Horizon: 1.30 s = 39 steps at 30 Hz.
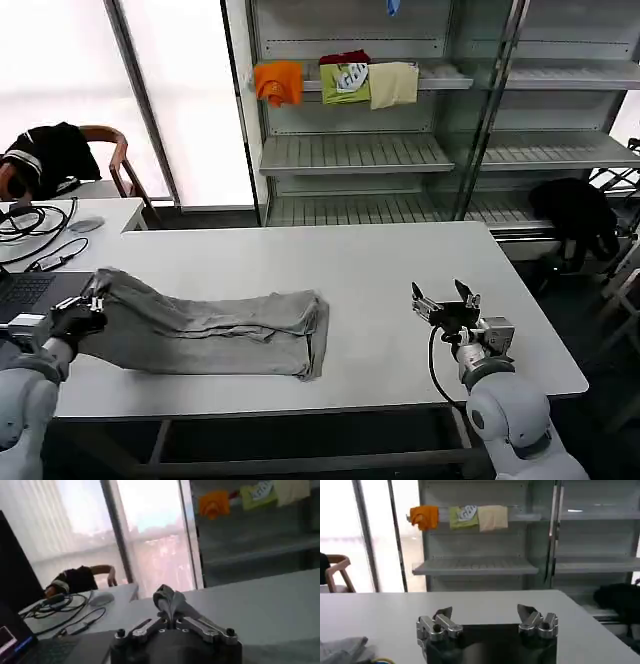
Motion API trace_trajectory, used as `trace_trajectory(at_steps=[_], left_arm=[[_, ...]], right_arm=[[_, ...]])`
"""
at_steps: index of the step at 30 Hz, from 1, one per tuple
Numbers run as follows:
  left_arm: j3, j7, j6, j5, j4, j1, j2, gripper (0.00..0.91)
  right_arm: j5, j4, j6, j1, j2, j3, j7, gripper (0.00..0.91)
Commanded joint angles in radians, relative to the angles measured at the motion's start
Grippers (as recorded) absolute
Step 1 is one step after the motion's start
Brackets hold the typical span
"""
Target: Fold and organize the clothes.
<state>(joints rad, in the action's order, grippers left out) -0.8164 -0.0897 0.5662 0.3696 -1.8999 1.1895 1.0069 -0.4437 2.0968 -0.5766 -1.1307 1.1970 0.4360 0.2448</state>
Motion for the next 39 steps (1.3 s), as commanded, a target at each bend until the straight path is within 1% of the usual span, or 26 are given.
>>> trace_trajectory(at_steps=[1,5,13,16,21,30,32,33,34,39], left_arm=[[0.373,0.043,0.012,-0.043,-0.06,-0.084,0.039,0.0],[0.492,0.056,0.012,-0.044,-0.057,-0.119,0.05,0.0],[0.639,0.064,0.012,-0.048,-0.039,-0.199,0.079,0.0],[0.667,0.062,0.012,-0.055,-0.029,-0.213,0.095,0.0],[0.697,0.059,0.012,-0.047,-0.041,-0.213,0.094,0.0],[0.721,0.041,0.012,-0.073,-0.042,-0.226,0.117,0.0],[0.724,0.038,0.012,-0.086,-0.035,-0.226,0.123,0.02],[0.723,0.037,0.012,-0.097,-0.025,-0.227,0.129,0.242],[0.723,0.036,0.012,-0.103,-0.011,-0.228,0.14,0.907],[0.715,0.035,0.01,-0.108,0.03,-0.226,0.171,0.907]], right_arm=[[0.024,0.017,0.0,-0.063,0.006,0.045,-0.001,0.907],[0.04,0.028,0.001,-0.092,0.018,0.078,-0.002,0.907],[0.074,0.051,-0.001,-0.145,0.045,0.117,-0.001,0.907],[0.078,0.06,0.001,-0.163,0.052,0.13,-0.001,0.907],[0.086,0.07,0.003,-0.192,0.063,0.143,-0.001,0.907],[0.096,0.081,0.012,-0.229,0.067,0.145,-0.004,0.907],[0.095,0.083,0.012,-0.23,0.064,0.148,-0.005,0.907],[0.094,0.084,0.012,-0.23,0.062,0.148,-0.005,0.907],[0.093,0.085,0.012,-0.23,0.059,0.147,-0.006,0.907],[0.092,0.08,0.013,-0.225,0.053,0.141,-0.007,0.907]])
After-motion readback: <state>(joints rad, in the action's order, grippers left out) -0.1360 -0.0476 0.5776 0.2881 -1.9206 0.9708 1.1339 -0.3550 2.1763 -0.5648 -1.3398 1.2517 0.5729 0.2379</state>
